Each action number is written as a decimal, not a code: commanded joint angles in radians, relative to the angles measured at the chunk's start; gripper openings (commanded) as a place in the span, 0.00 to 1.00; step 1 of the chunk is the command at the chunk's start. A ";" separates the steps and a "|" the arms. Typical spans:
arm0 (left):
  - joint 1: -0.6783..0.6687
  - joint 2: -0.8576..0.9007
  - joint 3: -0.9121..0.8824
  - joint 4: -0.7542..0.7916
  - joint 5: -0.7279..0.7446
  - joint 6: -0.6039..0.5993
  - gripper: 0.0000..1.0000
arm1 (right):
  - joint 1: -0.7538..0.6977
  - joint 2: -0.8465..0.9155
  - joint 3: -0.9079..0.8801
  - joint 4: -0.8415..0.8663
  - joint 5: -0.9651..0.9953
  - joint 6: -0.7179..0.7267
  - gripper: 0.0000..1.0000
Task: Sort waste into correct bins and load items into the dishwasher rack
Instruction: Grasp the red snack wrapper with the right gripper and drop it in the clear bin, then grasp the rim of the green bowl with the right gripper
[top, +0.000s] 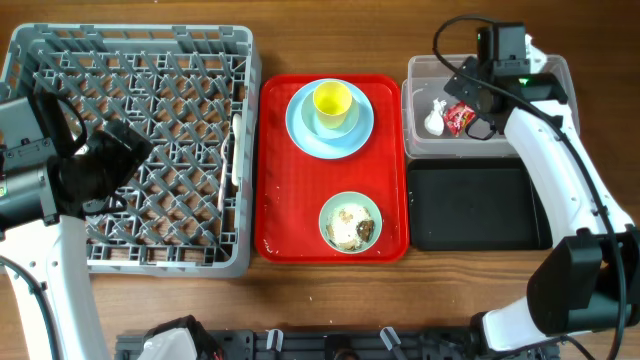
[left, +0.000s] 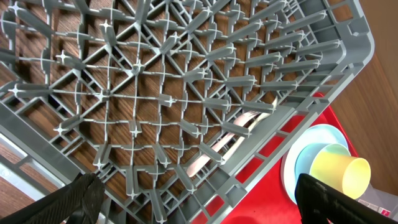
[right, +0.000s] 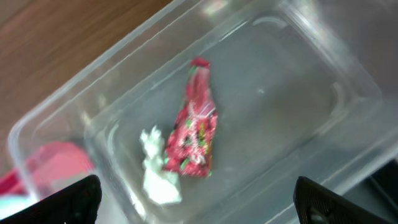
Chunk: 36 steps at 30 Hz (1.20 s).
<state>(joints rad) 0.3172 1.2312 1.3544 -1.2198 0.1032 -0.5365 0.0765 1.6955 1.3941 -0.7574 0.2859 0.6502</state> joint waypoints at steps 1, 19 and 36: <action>0.006 -0.006 0.005 0.003 0.004 0.008 1.00 | -0.001 -0.112 0.013 -0.029 -0.466 -0.225 0.99; 0.006 -0.006 0.005 0.003 0.004 0.008 1.00 | 1.065 -0.140 -0.151 -0.118 -0.226 0.094 0.81; 0.006 -0.006 0.005 0.003 0.004 0.008 1.00 | 1.128 -0.063 -0.371 0.024 0.045 -0.050 0.46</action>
<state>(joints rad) 0.3172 1.2312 1.3544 -1.2194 0.1032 -0.5365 1.2102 1.5761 1.0473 -0.7521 0.2806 0.6334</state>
